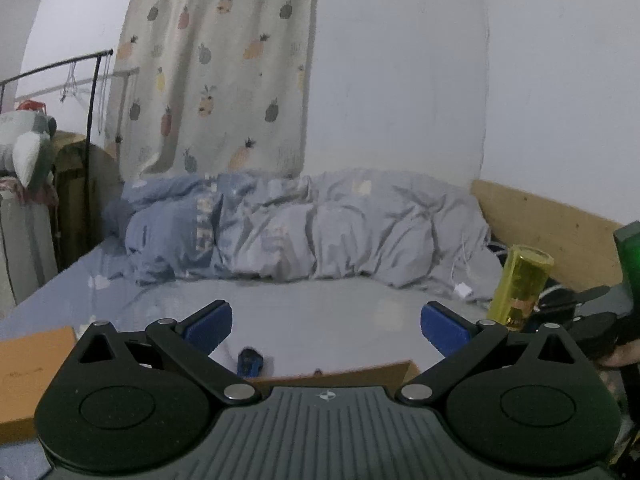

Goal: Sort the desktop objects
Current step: 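Carry the yellow bottle with the right gripper over the cardboard box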

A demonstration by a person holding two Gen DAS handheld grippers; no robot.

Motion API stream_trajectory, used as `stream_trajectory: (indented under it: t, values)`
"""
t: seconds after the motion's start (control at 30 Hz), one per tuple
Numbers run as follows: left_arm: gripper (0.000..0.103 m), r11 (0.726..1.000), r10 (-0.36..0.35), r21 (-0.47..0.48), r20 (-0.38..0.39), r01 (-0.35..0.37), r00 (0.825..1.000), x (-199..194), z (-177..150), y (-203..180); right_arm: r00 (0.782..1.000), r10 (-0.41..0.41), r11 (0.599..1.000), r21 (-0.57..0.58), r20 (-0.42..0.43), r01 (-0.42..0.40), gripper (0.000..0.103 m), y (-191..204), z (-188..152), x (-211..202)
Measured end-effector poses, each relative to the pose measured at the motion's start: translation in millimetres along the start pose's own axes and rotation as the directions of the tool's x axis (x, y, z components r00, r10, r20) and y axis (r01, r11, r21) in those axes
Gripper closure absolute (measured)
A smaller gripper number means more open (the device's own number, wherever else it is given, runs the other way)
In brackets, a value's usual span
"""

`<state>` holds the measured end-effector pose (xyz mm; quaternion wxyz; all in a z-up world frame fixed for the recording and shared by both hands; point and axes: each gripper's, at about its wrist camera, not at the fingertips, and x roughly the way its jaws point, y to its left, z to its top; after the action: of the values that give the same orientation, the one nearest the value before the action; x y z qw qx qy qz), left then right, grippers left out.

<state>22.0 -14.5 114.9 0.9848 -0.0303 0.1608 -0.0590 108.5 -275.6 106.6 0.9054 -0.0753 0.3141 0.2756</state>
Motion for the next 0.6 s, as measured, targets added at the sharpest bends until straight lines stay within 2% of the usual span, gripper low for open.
stream_trajectory:
  t: [0.23,0.6]
  values:
    - [0.0,1.0,0.011,-0.008,-0.036,-0.011,0.999,8.2,-25.4,6.0,0.998,0.007,1.0,0.019,-0.066,-0.005,0.06,9.1,-32.9,25.5]
    - [0.0,1.0,0.019,-0.009,-0.09,-0.02,0.996,20.7,-53.7,14.0,0.988,0.022,0.999,0.028,-0.151,-0.018,0.06,19.0,-63.7,61.2]
